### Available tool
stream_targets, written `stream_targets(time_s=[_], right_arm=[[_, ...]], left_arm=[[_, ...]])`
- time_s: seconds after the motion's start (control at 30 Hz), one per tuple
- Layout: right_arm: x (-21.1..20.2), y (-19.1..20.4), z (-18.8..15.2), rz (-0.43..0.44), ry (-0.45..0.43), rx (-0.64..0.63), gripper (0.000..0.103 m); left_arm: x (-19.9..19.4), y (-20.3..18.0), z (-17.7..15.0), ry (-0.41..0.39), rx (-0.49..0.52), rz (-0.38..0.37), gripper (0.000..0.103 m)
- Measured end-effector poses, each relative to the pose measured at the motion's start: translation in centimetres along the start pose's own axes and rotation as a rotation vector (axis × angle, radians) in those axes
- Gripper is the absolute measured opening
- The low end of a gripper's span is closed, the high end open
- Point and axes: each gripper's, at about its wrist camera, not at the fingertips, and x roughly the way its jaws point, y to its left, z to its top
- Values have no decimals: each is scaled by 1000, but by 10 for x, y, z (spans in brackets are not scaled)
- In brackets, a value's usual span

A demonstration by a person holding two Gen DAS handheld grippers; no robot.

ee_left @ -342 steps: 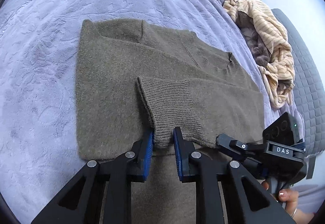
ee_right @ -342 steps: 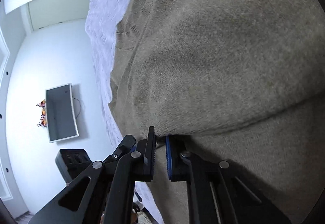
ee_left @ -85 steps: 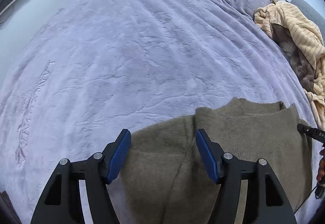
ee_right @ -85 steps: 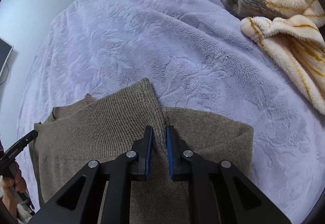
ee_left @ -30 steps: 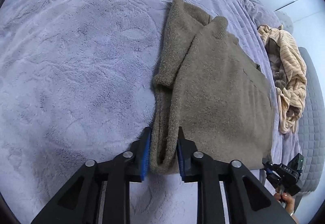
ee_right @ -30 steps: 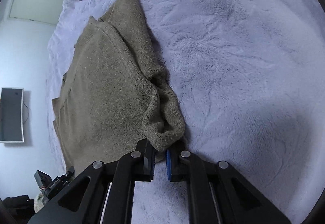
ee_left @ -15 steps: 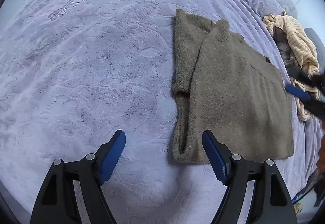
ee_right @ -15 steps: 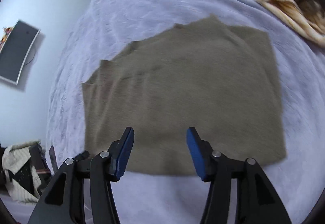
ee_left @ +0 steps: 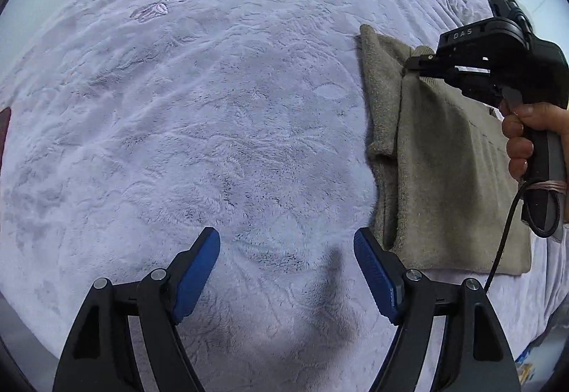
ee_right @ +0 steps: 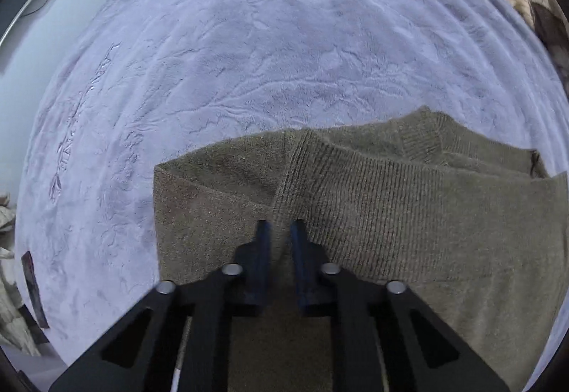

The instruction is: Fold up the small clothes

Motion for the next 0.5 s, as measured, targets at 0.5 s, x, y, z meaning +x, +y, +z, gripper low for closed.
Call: stream_targets(time_s=[0.5], right_arm=[[-45,-9,-20,249,-47,-46,11]], left_arm=[[2,-6,3,54,12,-66,78]])
